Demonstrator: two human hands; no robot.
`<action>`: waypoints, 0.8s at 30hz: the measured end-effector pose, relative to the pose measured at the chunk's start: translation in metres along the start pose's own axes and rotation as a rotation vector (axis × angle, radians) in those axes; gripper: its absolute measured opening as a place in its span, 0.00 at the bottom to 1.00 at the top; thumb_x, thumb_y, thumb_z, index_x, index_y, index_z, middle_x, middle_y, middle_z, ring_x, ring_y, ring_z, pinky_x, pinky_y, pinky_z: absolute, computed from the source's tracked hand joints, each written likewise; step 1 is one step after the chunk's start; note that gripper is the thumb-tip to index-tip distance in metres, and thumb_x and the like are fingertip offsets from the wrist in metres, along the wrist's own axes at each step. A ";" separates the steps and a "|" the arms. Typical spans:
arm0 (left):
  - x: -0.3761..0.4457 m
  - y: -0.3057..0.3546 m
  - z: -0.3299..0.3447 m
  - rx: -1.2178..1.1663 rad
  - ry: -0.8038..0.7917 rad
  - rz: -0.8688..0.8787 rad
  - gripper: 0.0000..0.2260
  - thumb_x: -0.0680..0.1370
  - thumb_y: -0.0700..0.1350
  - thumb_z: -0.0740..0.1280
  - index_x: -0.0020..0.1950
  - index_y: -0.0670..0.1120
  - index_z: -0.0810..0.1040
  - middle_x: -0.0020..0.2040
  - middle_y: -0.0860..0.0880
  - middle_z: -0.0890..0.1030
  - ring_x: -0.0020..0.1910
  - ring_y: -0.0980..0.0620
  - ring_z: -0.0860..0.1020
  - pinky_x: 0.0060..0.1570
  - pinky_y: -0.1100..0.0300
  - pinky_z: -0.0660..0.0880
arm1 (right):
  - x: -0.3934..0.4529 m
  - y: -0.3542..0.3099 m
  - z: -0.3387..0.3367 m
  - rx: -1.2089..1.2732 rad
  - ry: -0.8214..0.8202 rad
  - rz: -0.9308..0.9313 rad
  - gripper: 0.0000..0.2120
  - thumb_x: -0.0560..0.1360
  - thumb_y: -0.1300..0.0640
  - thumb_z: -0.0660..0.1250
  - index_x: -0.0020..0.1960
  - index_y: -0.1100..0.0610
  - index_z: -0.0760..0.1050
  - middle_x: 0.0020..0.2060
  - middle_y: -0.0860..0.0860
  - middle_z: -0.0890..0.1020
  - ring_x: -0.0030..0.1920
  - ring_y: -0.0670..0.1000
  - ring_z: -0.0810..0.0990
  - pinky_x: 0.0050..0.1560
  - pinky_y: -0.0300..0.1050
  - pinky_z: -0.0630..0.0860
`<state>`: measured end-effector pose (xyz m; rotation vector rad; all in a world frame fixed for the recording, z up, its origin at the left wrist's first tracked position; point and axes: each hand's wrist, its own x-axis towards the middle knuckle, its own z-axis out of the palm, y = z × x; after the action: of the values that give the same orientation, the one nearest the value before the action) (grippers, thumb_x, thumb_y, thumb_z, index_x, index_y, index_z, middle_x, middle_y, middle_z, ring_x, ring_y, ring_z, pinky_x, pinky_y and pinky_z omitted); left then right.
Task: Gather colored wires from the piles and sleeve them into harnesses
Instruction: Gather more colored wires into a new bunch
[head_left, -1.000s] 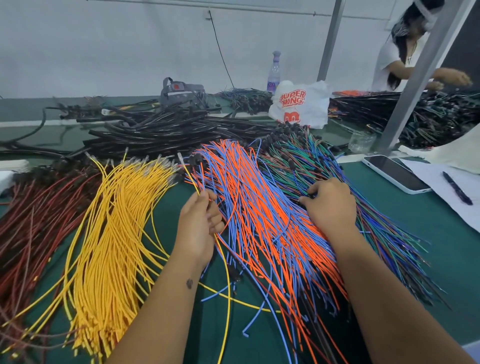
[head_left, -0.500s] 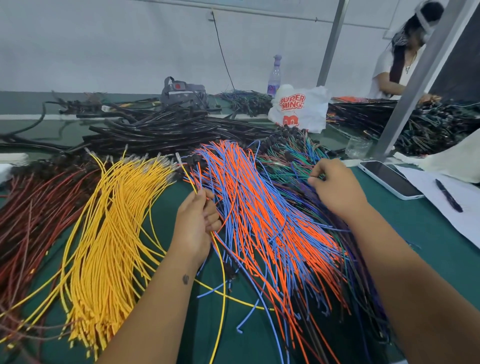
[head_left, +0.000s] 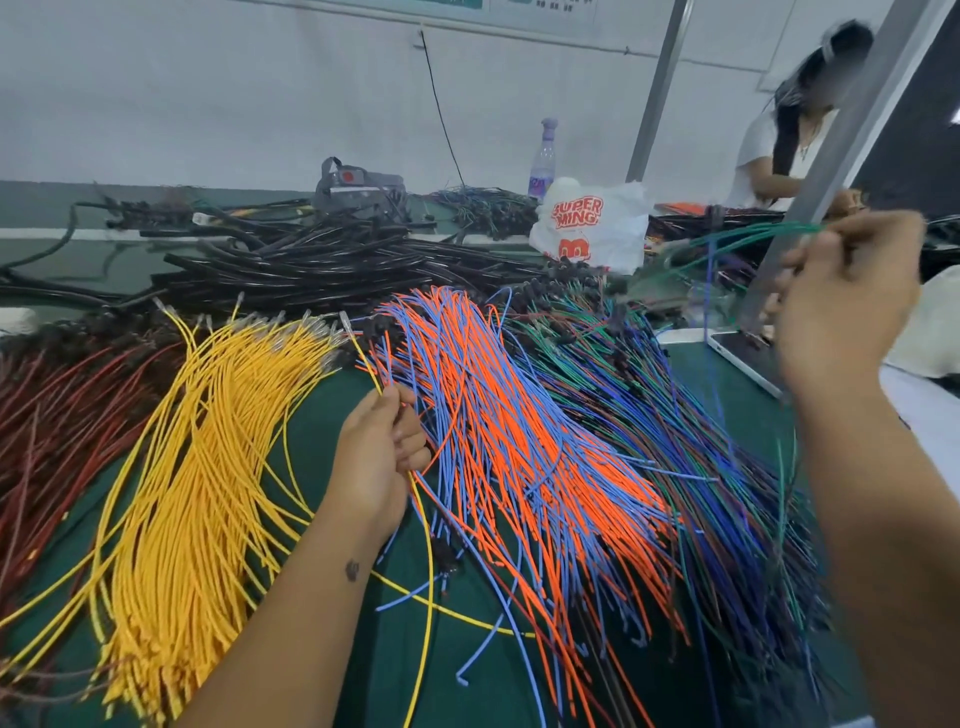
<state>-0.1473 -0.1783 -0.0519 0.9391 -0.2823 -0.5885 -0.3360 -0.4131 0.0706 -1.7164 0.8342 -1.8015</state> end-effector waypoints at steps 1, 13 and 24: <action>0.000 0.000 0.000 0.007 0.001 0.005 0.14 0.85 0.44 0.52 0.41 0.44 0.69 0.24 0.54 0.59 0.20 0.59 0.55 0.20 0.67 0.54 | 0.002 0.001 -0.003 0.070 -0.018 0.049 0.06 0.74 0.56 0.55 0.44 0.44 0.64 0.36 0.47 0.77 0.34 0.52 0.78 0.37 0.56 0.78; -0.001 -0.002 -0.001 0.017 -0.012 0.023 0.14 0.85 0.43 0.51 0.42 0.43 0.70 0.24 0.54 0.60 0.20 0.59 0.56 0.18 0.67 0.55 | -0.051 0.041 0.006 -0.563 -0.975 0.324 0.17 0.77 0.44 0.64 0.47 0.58 0.78 0.41 0.56 0.80 0.38 0.54 0.78 0.41 0.44 0.71; 0.001 -0.002 -0.003 0.028 -0.023 0.017 0.14 0.85 0.44 0.52 0.41 0.44 0.70 0.24 0.54 0.60 0.20 0.59 0.56 0.19 0.67 0.57 | -0.019 -0.013 0.011 0.234 -0.442 0.189 0.13 0.83 0.60 0.56 0.43 0.57 0.76 0.37 0.48 0.78 0.31 0.38 0.76 0.33 0.30 0.71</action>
<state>-0.1454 -0.1780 -0.0553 0.9569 -0.3197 -0.5810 -0.3231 -0.3918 0.0673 -1.7227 0.5514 -1.2709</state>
